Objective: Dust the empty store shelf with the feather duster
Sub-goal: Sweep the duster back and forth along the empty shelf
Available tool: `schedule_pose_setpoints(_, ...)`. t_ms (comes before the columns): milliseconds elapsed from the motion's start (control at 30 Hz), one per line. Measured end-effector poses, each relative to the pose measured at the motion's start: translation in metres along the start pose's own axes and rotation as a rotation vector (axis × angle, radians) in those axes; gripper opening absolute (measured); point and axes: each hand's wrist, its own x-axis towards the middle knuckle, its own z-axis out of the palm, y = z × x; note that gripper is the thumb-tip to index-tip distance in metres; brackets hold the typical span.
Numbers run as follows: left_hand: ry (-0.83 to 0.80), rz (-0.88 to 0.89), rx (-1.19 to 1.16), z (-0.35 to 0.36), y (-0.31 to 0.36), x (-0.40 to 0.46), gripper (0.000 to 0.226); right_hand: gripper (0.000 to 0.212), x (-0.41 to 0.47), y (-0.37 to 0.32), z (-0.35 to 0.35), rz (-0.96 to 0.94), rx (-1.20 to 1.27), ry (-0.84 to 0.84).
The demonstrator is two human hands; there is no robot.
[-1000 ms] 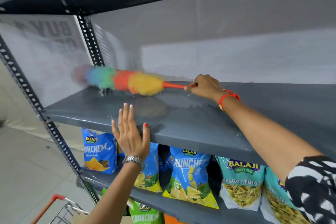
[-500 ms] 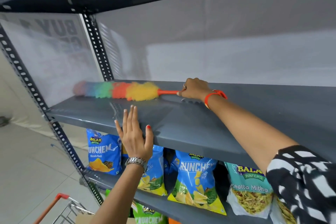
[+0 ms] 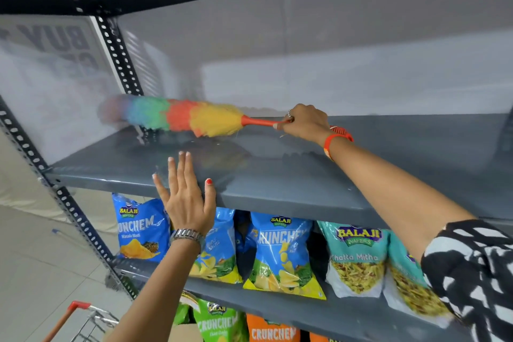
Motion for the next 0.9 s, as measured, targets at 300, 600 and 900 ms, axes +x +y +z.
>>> schedule_pose_setpoints(300,0.039,0.133,-0.252,-0.006,0.072,-0.021,0.061,0.064,-0.063,0.101,-0.067,0.115,0.057,0.001)
schedule_pose_setpoints(600,0.001,0.244,-0.282,0.001,0.134,-0.043,0.047,0.051,-0.091,0.145,-0.099,0.138,0.083,-0.045)
schedule_pose_setpoints(900,0.029,0.232,-0.272,0.007,0.134,-0.043,0.048,0.067,-0.054,0.153,-0.09,0.28,-0.154,0.093)
